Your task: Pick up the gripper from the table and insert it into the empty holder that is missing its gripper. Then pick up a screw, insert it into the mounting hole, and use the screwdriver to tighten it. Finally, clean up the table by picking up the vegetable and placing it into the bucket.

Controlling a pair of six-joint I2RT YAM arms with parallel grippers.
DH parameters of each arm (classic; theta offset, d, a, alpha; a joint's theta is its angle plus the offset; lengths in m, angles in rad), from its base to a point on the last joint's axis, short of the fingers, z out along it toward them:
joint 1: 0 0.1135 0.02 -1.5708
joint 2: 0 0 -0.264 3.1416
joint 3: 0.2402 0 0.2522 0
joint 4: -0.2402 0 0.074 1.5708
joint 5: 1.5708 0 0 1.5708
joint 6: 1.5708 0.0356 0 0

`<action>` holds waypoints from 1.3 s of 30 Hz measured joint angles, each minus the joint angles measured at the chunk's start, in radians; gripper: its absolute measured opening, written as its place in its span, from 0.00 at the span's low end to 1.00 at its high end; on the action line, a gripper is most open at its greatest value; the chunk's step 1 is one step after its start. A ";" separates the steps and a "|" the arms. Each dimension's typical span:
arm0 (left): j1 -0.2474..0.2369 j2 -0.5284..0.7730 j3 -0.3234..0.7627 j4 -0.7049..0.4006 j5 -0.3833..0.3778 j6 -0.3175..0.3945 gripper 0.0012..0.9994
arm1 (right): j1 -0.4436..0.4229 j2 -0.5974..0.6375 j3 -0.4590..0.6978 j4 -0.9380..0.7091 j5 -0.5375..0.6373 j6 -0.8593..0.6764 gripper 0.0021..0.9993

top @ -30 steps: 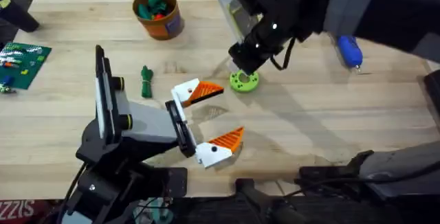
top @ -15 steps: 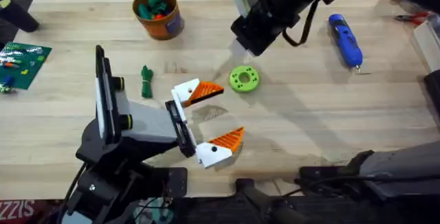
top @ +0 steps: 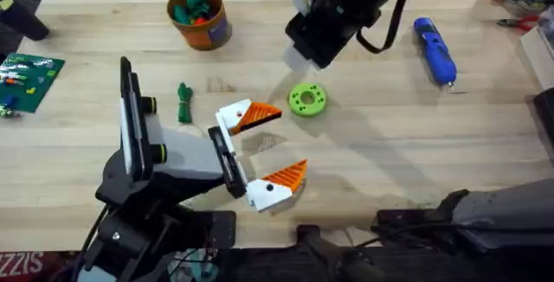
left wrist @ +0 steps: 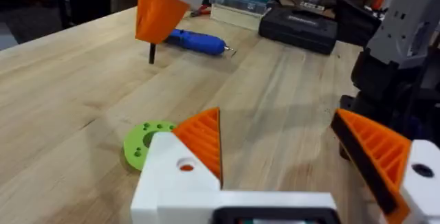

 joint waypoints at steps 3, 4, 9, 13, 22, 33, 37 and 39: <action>0.000 0.000 0.000 0.000 0.000 0.000 0.99 | 0.023 0.000 0.003 -0.007 0.000 0.000 0.00; 0.000 0.000 0.000 0.000 0.000 0.000 0.99 | 0.032 0.000 0.004 -0.007 0.000 0.000 0.00; 0.000 0.000 0.000 0.000 0.000 0.000 0.99 | 0.093 0.000 0.025 -0.010 0.000 -0.001 0.00; 0.000 0.000 0.000 0.000 0.000 0.000 0.99 | 0.166 0.000 0.060 -0.010 0.000 -0.004 0.00; 0.000 0.000 0.000 0.000 0.000 0.000 0.99 | 0.266 0.000 0.120 0.005 -0.030 -0.014 0.00; 0.000 0.000 0.000 0.000 0.000 0.000 0.99 | 0.270 0.000 0.120 0.004 -0.094 -0.018 0.00; 0.000 0.000 0.000 0.000 0.000 0.000 0.99 | 0.270 0.000 0.120 -0.009 -0.098 -0.027 0.00; 0.000 0.000 0.000 0.000 0.000 0.000 0.99 | 0.270 0.001 0.120 -0.011 -0.098 -0.034 0.00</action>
